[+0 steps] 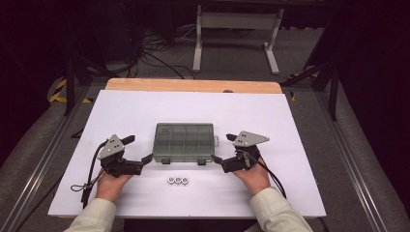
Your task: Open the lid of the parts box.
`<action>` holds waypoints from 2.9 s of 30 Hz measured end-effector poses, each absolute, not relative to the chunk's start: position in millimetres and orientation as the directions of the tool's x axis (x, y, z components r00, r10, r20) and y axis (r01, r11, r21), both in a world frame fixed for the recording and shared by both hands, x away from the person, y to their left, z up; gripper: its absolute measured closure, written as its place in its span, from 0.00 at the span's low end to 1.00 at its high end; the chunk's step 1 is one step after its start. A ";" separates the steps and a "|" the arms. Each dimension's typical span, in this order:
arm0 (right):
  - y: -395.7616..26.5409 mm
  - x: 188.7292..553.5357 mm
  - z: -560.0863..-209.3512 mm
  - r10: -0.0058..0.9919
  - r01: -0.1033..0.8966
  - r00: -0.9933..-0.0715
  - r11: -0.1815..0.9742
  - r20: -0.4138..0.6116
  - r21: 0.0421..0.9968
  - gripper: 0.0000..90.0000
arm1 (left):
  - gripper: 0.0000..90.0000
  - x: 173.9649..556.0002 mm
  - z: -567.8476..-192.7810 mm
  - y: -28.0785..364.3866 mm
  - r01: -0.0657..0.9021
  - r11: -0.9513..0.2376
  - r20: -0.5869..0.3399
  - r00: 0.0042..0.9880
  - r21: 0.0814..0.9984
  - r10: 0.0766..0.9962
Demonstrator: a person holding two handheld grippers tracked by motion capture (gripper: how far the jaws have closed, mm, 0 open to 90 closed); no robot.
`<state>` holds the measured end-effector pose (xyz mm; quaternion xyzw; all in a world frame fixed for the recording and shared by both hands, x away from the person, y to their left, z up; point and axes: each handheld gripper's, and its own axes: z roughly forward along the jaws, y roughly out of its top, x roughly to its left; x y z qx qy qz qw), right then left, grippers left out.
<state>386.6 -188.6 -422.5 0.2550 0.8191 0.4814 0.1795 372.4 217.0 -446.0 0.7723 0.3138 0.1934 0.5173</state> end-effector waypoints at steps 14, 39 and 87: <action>-180.6 389.0 -436.2 0.561 0.296 -0.827 0.491 -0.037 0.819 0.19 | 0.14 376.9 -457.6 203.6 0.323 -0.401 -0.011 0.790 0.857 0.613; -176.0 389.4 -444.1 0.524 0.320 -0.851 0.557 -0.026 0.767 0.66 | 0.58 374.7 -462.1 196.1 0.338 -0.489 0.022 0.805 0.804 0.593; -183.0 385.0 -425.3 0.558 0.328 -0.829 0.425 0.041 0.844 0.90 | 0.88 370.3 -445.4 199.9 0.342 -0.369 -0.048 0.787 0.864 0.616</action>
